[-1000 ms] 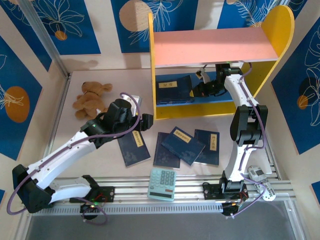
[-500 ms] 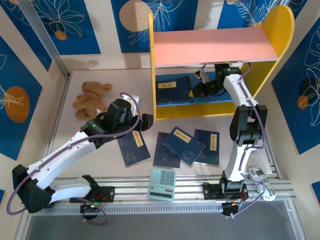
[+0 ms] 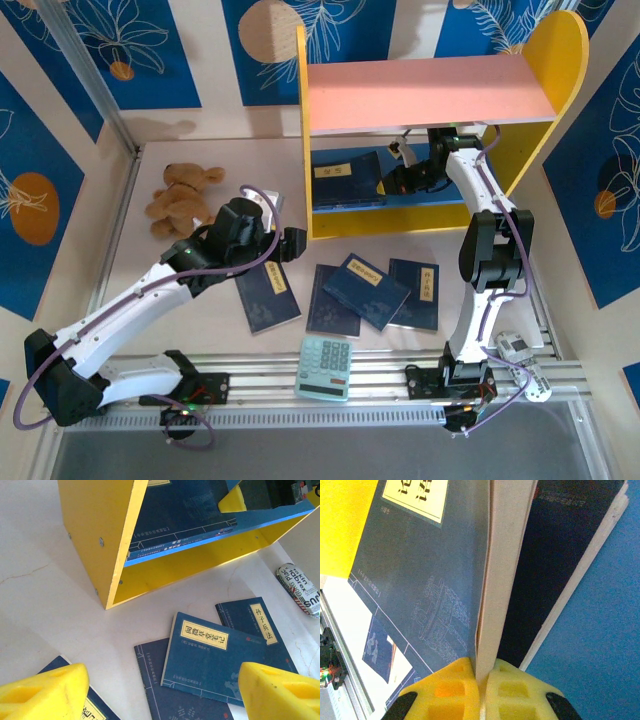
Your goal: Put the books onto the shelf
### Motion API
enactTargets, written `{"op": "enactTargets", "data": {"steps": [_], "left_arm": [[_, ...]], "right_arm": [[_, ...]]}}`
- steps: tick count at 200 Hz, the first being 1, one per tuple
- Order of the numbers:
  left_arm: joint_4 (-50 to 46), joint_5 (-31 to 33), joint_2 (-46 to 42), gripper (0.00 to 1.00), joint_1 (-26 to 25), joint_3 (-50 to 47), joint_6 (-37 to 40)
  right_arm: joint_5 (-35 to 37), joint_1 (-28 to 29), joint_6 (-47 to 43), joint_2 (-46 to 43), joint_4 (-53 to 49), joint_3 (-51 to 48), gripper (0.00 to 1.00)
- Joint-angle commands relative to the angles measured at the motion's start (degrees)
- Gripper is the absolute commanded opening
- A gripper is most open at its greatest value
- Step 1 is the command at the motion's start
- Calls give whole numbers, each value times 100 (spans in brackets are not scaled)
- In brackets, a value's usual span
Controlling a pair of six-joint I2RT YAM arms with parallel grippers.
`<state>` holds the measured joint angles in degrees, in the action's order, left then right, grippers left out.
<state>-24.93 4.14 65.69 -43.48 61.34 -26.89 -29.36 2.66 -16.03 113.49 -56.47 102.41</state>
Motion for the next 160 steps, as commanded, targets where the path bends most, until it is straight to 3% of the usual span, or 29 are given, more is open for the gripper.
{"op": "enactTargets", "data": {"steps": [1,139,160], "left_arm": [[-99,71,-137,79,67,51,35],[-141,61,-76,79,68,150,97],[-153,54,-52,79,64,170,105]], "right_arm": [[-75,76,-155,136,-216,130,0],[147,7,307,114,109,115,29],[207,-38,407,29,251,34,37]]}}
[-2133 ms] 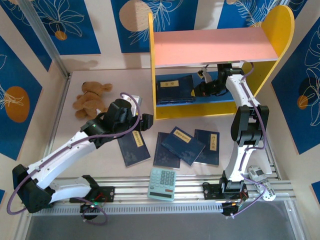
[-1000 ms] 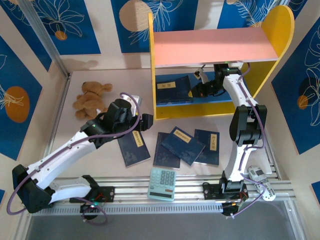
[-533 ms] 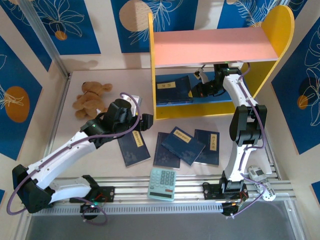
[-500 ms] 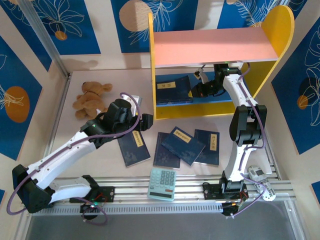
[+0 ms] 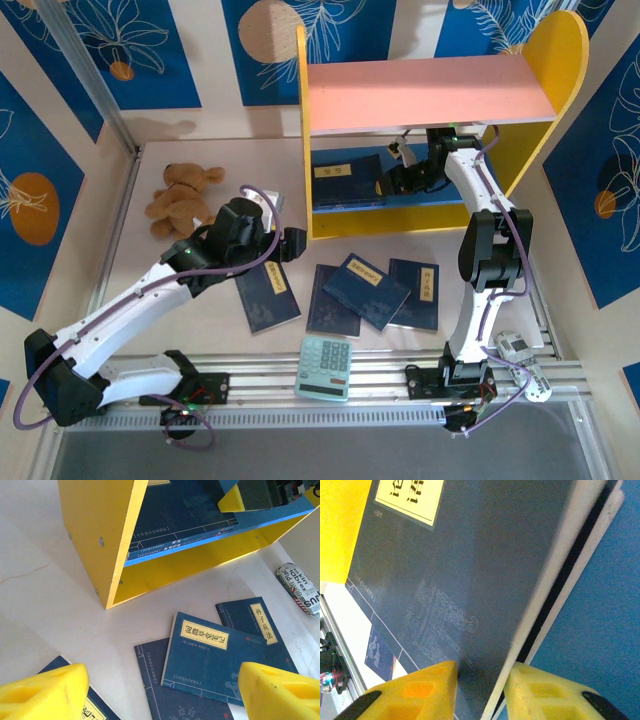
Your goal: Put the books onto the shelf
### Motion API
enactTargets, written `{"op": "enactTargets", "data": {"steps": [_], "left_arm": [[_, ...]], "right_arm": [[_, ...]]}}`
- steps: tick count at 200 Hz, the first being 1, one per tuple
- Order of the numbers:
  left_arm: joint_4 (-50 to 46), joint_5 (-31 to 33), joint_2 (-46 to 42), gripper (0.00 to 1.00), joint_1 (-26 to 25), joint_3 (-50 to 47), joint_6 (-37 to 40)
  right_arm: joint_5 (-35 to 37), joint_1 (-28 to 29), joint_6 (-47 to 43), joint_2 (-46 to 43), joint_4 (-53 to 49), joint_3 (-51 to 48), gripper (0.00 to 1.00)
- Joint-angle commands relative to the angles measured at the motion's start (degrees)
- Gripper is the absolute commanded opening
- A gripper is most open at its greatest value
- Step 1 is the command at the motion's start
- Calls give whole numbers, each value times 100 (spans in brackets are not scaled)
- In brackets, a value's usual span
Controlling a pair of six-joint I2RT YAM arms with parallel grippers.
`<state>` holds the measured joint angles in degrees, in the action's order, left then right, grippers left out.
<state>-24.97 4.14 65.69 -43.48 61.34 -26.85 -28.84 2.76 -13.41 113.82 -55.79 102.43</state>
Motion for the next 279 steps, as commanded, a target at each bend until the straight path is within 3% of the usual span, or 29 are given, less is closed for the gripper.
{"op": "enactTargets", "data": {"steps": [1,92,204,279], "left_arm": [[-144,53,-54,79,62,169,101],[-156,41,31,79,78,245,148],[-147,38,50,78,95,210,155],[-179,85,14,79,97,152,154]], "right_arm": [[153,-53,145,-6,187,27,38],[107,-167,380,-108,396,-30,43],[265,-75,336,209,242,141,32],[24,-169,602,-127,502,37,32]]}}
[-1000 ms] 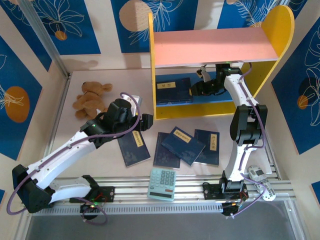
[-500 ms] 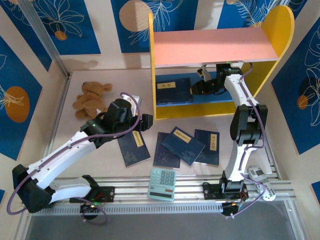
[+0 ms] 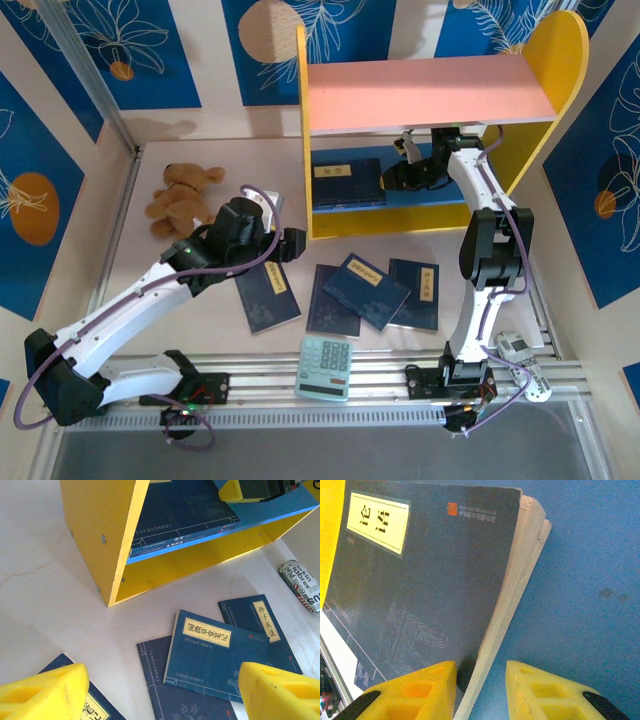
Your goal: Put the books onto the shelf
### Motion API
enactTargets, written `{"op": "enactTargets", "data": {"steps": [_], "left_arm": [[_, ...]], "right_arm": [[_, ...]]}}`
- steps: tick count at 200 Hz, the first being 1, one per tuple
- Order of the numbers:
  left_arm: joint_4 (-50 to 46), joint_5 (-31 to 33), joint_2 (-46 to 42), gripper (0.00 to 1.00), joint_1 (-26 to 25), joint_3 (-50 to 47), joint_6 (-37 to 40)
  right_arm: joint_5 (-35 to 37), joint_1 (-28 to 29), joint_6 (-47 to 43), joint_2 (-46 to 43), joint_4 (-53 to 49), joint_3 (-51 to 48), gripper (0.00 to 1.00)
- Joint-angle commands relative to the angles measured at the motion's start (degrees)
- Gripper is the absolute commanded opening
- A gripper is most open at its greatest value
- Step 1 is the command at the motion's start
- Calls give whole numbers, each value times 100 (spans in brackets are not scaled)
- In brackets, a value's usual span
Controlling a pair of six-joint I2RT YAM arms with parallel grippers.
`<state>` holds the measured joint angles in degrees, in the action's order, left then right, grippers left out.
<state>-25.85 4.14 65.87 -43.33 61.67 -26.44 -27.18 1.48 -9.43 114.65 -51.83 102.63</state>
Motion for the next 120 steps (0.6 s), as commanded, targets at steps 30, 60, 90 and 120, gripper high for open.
{"op": "enactTargets", "data": {"steps": [30,60,90,120], "left_arm": [[-128,130,-12,79,84,84,129],[-138,97,-4,79,87,-24,97],[-140,-10,59,79,88,-253,25],[-171,-69,152,79,88,-666,-169]], "right_arm": [[-110,-86,418,-620,284,-143,33],[-106,-126,759,-1251,640,-690,35],[65,-86,1254,-1951,1055,-1551,35],[406,294,1815,-2878,1736,-3017,36]]}}
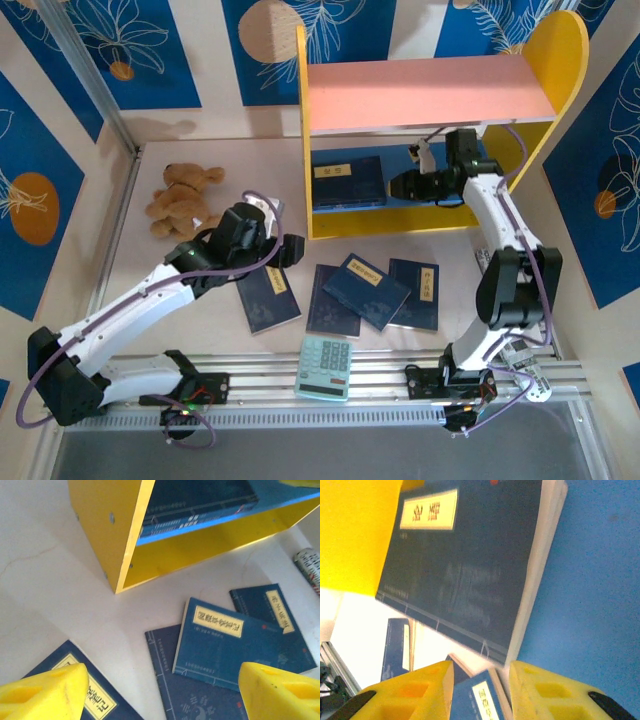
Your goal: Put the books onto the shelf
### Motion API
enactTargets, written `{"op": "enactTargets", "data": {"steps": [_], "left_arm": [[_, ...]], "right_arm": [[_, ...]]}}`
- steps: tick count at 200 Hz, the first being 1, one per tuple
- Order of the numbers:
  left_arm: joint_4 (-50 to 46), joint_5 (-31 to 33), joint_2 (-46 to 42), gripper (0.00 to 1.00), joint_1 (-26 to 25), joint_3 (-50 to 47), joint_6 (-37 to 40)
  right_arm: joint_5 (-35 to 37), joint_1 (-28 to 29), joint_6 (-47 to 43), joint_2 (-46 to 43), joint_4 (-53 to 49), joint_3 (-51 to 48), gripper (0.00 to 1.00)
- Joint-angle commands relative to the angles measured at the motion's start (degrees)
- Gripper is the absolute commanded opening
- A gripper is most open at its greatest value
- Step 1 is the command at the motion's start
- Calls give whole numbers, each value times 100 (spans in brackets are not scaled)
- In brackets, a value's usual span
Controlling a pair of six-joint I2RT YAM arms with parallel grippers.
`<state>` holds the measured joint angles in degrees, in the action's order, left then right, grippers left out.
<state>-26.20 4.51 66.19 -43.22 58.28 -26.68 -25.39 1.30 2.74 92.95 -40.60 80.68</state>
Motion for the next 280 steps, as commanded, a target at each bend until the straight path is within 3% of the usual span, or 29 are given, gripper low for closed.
{"op": "enactTargets", "data": {"steps": [1,38,113,142,171,212,280], "left_arm": [[-134,-107,125,79,77,-349,-154],[82,-319,230,78,82,-878,-407],[969,-933,479,76,68,-1495,-812],[1175,-1066,680,75,44,-1504,-837],[1279,-1242,859,75,42,-1461,-850],[1574,-1511,1004,75,-33,-1571,-1065],[1975,-1673,1247,74,-357,-1724,-1408]], "right_arm": [[236,337,605,-734,631,-873,36],[1045,1235,1029,-1307,840,-2022,37],[1742,2920,2523,-1809,1368,-3847,40],[2178,3087,3183,-2200,1328,-4251,45],[2362,3007,3273,-2441,1318,-4405,50],[2175,3133,3456,-2138,1548,-4508,49],[1656,3705,4089,-1178,3098,-4432,47]]}}
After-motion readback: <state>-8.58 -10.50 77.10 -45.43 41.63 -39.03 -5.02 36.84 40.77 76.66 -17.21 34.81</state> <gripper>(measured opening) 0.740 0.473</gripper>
